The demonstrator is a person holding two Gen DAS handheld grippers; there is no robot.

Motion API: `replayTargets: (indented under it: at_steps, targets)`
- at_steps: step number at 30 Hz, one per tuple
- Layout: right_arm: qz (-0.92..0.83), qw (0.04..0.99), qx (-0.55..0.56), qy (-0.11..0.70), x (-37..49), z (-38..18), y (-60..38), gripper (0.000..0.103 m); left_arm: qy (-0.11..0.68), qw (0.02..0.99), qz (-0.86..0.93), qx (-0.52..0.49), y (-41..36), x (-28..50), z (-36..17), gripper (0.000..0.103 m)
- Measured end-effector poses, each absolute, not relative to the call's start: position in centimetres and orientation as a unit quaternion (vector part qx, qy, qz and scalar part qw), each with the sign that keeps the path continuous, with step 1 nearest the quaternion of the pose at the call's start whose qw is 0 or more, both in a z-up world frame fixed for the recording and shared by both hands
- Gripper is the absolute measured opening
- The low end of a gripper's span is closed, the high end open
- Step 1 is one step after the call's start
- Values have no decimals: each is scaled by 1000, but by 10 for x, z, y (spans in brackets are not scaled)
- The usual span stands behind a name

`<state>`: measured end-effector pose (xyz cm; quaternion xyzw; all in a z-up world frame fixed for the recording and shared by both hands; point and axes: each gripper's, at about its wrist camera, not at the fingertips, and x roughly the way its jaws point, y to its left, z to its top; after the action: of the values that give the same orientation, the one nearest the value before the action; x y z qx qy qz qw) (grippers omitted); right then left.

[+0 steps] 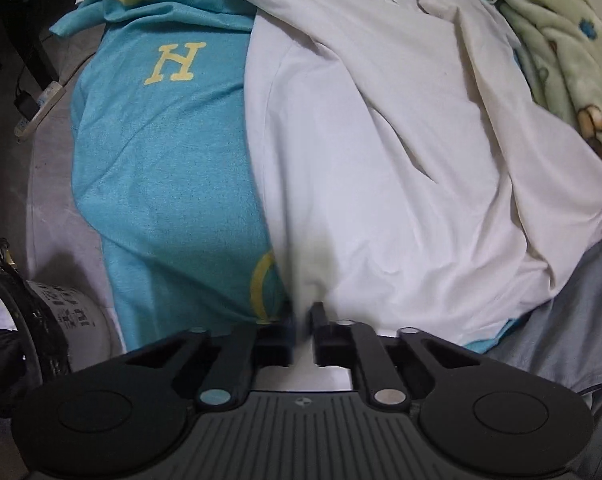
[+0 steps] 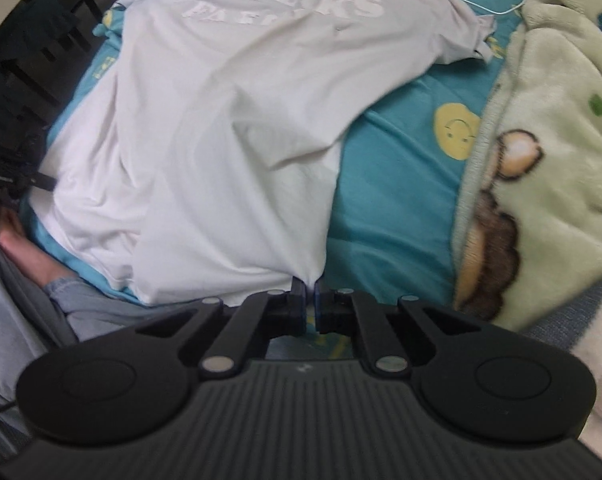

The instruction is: Fold clothes

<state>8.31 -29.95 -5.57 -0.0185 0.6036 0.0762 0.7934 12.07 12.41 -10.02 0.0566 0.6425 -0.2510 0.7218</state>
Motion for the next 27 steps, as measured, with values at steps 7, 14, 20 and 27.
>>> replayTargets:
  at_steps: [7, 14, 20, 27]
  targets:
    - [66, 834, -33, 547, 74, 3, -324, 7, 604, 755, -255, -11, 147, 96, -24, 2]
    - [54, 783, -58, 617, 55, -47, -331, 7, 626, 744, -234, -12, 139, 61, -27, 2]
    - [52, 769, -36, 636, 58, -63, -335, 9, 636, 745, -203, 1, 138, 55, -33, 4]
    - [66, 815, 35, 575, 49, -22, -346, 52, 602, 771, -206, -13, 150, 55, -9, 54]
